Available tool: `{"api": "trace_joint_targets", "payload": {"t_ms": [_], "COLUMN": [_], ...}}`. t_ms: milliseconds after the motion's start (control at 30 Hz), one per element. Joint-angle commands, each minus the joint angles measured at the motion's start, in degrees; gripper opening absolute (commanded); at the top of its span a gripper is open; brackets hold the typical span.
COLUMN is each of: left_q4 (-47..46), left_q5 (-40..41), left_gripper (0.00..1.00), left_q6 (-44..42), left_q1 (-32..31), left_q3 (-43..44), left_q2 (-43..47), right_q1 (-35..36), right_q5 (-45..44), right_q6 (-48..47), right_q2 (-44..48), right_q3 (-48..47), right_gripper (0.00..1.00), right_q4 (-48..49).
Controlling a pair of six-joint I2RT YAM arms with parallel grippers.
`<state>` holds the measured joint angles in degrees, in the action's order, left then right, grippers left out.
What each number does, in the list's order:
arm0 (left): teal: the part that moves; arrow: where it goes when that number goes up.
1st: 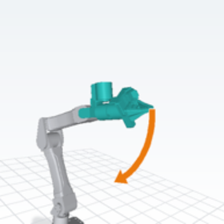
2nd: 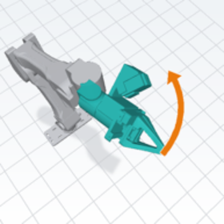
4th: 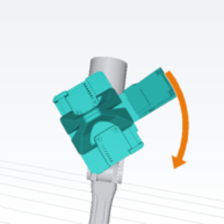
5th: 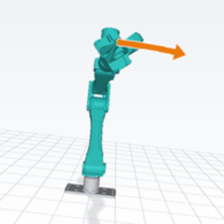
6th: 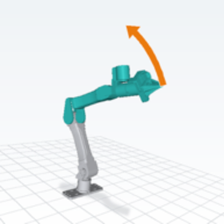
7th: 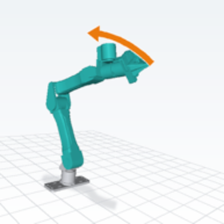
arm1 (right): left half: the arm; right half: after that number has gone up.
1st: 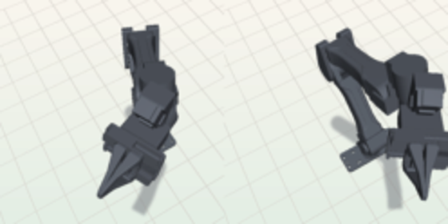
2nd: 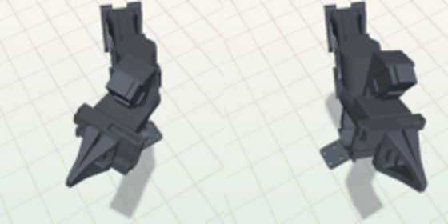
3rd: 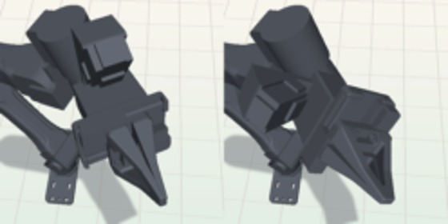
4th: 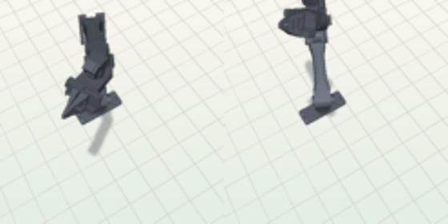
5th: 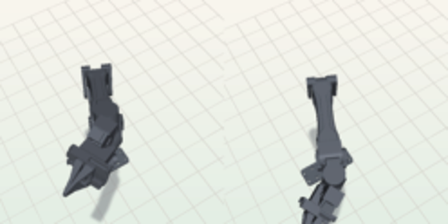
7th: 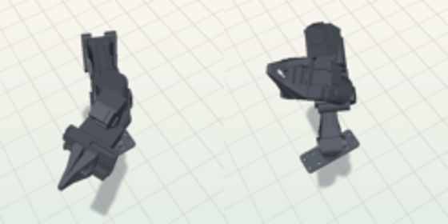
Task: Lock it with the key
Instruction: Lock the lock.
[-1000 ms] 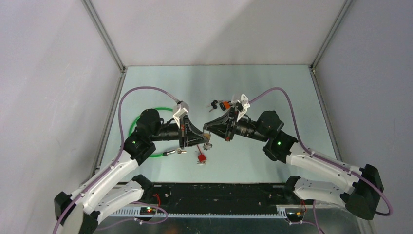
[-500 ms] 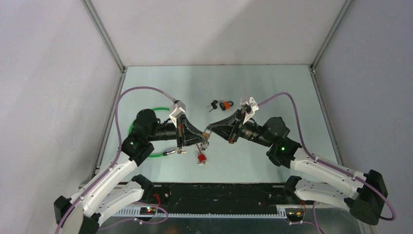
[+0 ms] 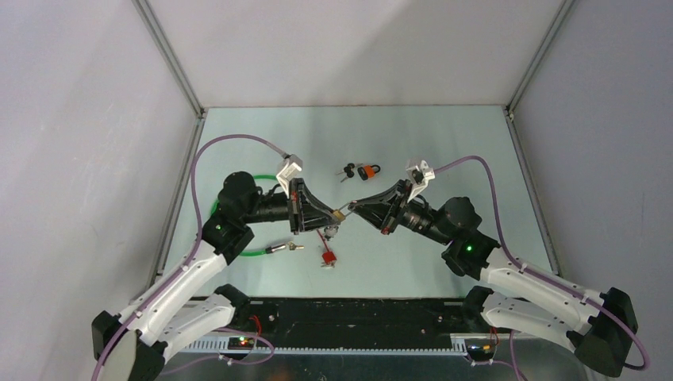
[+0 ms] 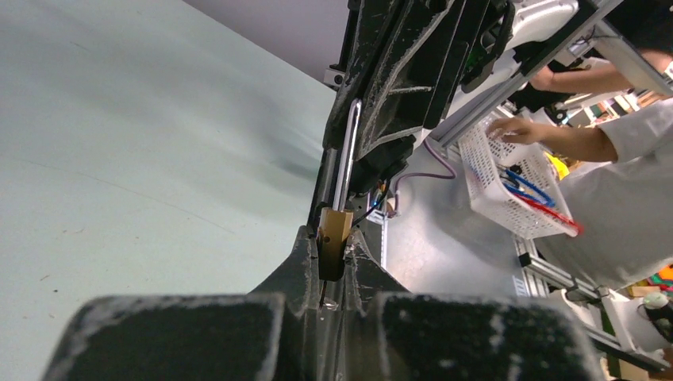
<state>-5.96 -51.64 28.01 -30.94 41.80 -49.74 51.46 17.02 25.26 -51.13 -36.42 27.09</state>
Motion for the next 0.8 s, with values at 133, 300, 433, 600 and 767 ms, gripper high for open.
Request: {"api": "trace_joint_targets", "payload": {"t_ms": [133, 300, 433, 600, 767], "left_q4": [-18.8, -19.5, -19.7, -20.8, -22.4], "left_q5": [15.0, 16.7, 16.6, 16.6, 16.5], "left_gripper": [0.0, 0.0, 0.0, 0.0, 0.0], "left_q6": [8.6, 8.8, 8.9, 9.3, 10.4], "left_q1": [3.0, 3.1, 3.1, 3.1, 3.1], "left_q3": [5.0, 6.0, 8.4, 10.7, 12.6], "left_q2": [-1.7, -2.3, -4.3, -6.3, -8.6], "right_q1": [5.1, 6.5, 6.9, 7.9, 8.8], "right_q5": [8.6, 8.5, 8.9, 8.8, 9.1], "right_q6": [5.2, 5.8, 6.0, 5.9, 6.3], "right_q2": [-3.2, -4.3, -5.1, -6.3, -7.7], "right_q3": [3.2, 3.5, 3.5, 4.0, 4.4], "right_gripper": [0.0, 0.0, 0.0, 0.0, 0.0], "right_q4": [-7.3, -6.7, -6.8, -6.4, -5.0]}}
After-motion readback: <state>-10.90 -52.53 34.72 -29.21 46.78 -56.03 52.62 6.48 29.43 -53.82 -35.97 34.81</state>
